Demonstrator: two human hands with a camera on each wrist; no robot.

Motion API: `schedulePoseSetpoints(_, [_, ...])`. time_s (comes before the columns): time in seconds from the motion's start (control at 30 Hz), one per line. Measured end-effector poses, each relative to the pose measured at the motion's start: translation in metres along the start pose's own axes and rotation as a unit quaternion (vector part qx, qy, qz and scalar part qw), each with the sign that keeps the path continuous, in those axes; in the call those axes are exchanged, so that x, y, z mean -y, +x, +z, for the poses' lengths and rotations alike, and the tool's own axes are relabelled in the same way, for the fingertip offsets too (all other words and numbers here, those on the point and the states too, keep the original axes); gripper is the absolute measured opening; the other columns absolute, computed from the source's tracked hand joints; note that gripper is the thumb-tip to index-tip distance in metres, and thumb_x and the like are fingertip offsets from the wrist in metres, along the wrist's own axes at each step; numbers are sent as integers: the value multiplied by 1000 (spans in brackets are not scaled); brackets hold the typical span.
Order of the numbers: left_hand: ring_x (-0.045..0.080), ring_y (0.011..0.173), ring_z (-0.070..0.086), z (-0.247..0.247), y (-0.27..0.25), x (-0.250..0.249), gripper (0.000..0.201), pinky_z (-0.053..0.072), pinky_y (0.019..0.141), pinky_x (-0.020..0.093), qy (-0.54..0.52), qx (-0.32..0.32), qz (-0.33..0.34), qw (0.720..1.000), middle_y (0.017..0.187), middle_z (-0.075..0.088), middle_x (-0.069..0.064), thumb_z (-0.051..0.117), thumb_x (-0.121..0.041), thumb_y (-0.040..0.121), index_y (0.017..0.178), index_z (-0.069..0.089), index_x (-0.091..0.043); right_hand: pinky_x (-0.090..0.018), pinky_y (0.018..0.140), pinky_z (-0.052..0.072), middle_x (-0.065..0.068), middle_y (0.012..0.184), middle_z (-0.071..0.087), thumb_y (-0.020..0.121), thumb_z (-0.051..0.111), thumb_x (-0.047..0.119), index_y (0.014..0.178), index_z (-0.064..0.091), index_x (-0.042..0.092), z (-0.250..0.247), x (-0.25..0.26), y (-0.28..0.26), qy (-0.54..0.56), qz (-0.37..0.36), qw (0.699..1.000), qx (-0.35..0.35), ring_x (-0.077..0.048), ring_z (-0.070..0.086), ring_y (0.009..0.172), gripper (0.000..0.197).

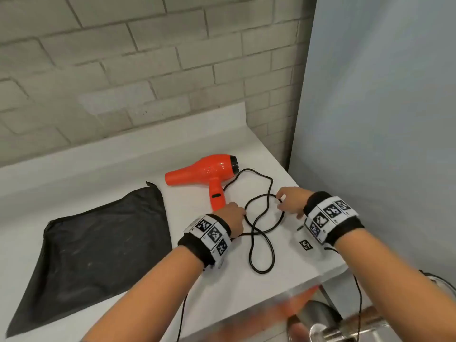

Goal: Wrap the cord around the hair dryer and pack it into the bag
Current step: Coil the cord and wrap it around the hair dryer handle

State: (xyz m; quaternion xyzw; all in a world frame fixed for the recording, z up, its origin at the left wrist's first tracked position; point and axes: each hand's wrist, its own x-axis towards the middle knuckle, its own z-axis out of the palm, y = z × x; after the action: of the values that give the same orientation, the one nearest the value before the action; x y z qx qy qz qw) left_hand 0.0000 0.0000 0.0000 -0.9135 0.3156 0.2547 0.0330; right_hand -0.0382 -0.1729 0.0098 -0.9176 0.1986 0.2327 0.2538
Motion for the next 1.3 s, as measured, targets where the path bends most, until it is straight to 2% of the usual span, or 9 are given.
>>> schedulePoseSetpoints(0.17, [28,119,51,-5,17,-4,37,41,97,31,127,70,-38,989,131,52,15,45,-16,92,127,46,-1,-23,50,40,-4,46,61,90,51,20,74,51,3,5,6,12,-17,26,1000,7,-19,52,53,23])
schedulePoseSetpoints(0.3, [28,116,52,-1,17,-3,35,41,95,30,154,58,-2,986,129,54,14,46,-17,92,124,48,-2,-26,56,53,-17,96,65,86,59,13,73,52,6,6,5,21,4,26,1000,7,-23,65,68,16])
schedulePoseSetpoints(0.4, [30,111,53,1,6,0,32,45,89,34,63,-18,13,998,124,52,14,44,-9,90,122,46,-4,-15,36,46,-11,82,60,82,59,2,66,48,15,6,-5,25,90,14,996,3,-5,58,33,23])
schedulePoseSetpoints(0.5, [26,108,53,-7,-7,2,32,42,87,31,-102,-98,41,989,121,53,13,43,-9,91,123,43,-8,-14,36,44,-7,69,58,86,55,5,65,48,15,9,-13,26,154,19,988,-10,-5,57,31,24])
schedulePoseSetpoints(0.73, [13,96,57,-51,-47,2,25,41,82,11,-425,-366,160,812,105,58,1,39,-9,95,119,45,-8,-17,39,47,-9,67,57,91,46,6,64,47,13,16,-21,26,246,31,967,-50,-7,57,32,27])
schedulePoseSetpoints(0.9, [30,85,67,-69,-75,1,26,55,78,37,-735,-256,204,594,103,57,12,22,-19,99,109,44,-10,-18,40,48,-9,70,57,90,46,3,65,47,13,16,-28,28,284,46,955,-71,-6,58,32,26])
schedulePoseSetpoints(1.0, [28,74,71,-74,-86,9,33,58,71,39,-807,-225,217,501,85,66,4,21,-23,98,102,51,-11,-22,45,52,-12,77,60,90,46,4,67,48,13,16,-32,25,291,52,954,-56,-8,60,36,25])
schedulePoseSetpoints(1.13, [28,73,71,-70,-78,16,35,60,67,33,-836,-186,198,477,90,63,7,21,-25,99,101,52,-8,-25,42,54,-11,85,59,92,43,7,89,47,8,8,-18,10,317,13,946,-70,-17,60,39,6])
schedulePoseSetpoints(1.3, [23,68,71,-47,-46,3,20,58,68,27,-825,-187,126,518,98,56,11,25,-16,99,105,45,-17,-35,53,56,-6,97,50,94,46,15,102,43,13,-2,16,-24,323,-143,926,-131,-21,56,51,9])
